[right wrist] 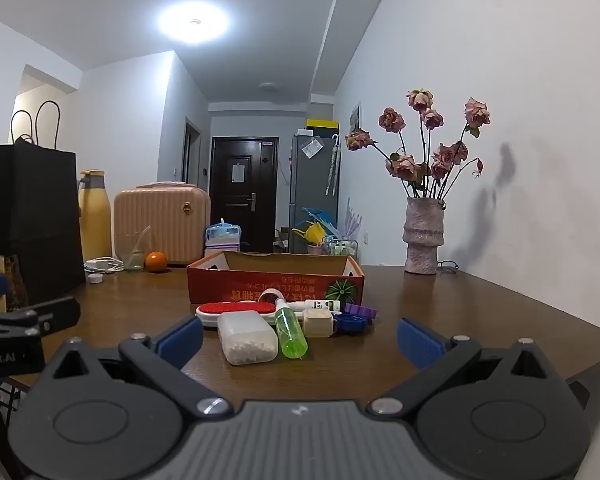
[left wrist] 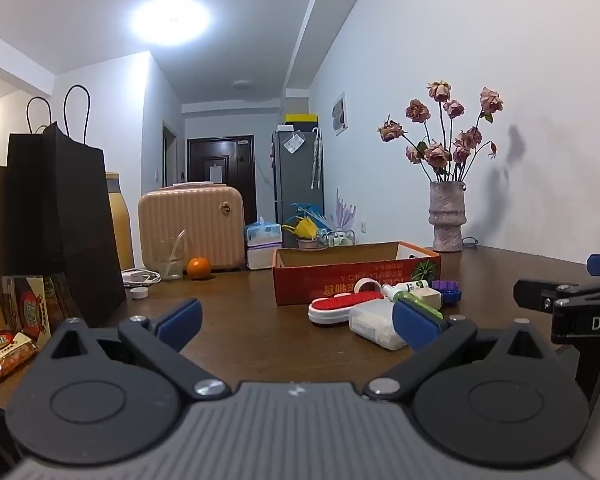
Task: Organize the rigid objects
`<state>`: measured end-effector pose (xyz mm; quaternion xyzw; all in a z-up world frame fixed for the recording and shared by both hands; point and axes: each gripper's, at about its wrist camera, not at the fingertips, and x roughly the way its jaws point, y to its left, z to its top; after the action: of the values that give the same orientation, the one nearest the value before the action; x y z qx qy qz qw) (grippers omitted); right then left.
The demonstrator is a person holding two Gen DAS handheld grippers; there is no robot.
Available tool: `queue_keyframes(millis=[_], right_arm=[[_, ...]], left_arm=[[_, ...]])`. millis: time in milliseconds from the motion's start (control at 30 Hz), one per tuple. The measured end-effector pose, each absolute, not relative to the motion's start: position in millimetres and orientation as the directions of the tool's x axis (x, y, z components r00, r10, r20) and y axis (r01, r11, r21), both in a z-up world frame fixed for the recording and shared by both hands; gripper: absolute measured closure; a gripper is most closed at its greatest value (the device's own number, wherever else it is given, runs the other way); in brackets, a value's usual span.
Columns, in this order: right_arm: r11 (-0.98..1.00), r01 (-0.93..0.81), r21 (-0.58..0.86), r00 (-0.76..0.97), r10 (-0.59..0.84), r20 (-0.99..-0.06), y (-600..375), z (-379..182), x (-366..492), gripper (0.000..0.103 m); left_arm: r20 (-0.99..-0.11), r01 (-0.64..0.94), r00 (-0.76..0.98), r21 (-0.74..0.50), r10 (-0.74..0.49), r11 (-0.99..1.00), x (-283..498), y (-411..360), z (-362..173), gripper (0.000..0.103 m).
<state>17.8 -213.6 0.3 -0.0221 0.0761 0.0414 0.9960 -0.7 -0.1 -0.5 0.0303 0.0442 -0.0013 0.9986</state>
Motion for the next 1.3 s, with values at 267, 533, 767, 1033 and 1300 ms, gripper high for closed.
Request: queue_keyframes(millis=[267, 533, 767, 1033, 1300], right_arm=[[0.997, -0.073, -0.036, 0.986, 0.066, -0.155, -213.8, -0.2, 18.5, 0.0], [0.996, -0.072, -0.045, 0.987, 0.064, -0.15, -213.4, 0.9, 17.2, 0.0], [0.996, -0.079, -0.05, 0.986, 0.071, -0.154, -210.9, 0.7, 15.0, 0.0], [0.996, -0.078, -0.048, 0.985, 0.069, -0.16, -213.1, 1.1, 17.1, 0.0], [0.996, -0.072, -0.047, 0.983, 0.063, -0.17, -212.3, -0.9, 19.6, 0.0]], left_arm=[[-0.116, 0.011, 0.993, 0.022, -0.008, 1.0, -0.8, 5.3, 15.5, 0.0], [-0.109, 0.024, 0.994, 0.045, -0.019, 0.999, 4.1, 6.9, 5.8, 0.0], [-0.112, 0.01, 0.994, 0.049, -0.004, 0.999, 7.4, 2.7, 2.2, 0.0], [-0.108, 0.008, 0.994, 0.056, -0.002, 0.998, 6.0, 0.5, 0.2, 0.0], [-0.122, 0.017, 0.993, 0.061, -0.009, 0.998, 6.6, 0.6, -0.5, 0.0]])
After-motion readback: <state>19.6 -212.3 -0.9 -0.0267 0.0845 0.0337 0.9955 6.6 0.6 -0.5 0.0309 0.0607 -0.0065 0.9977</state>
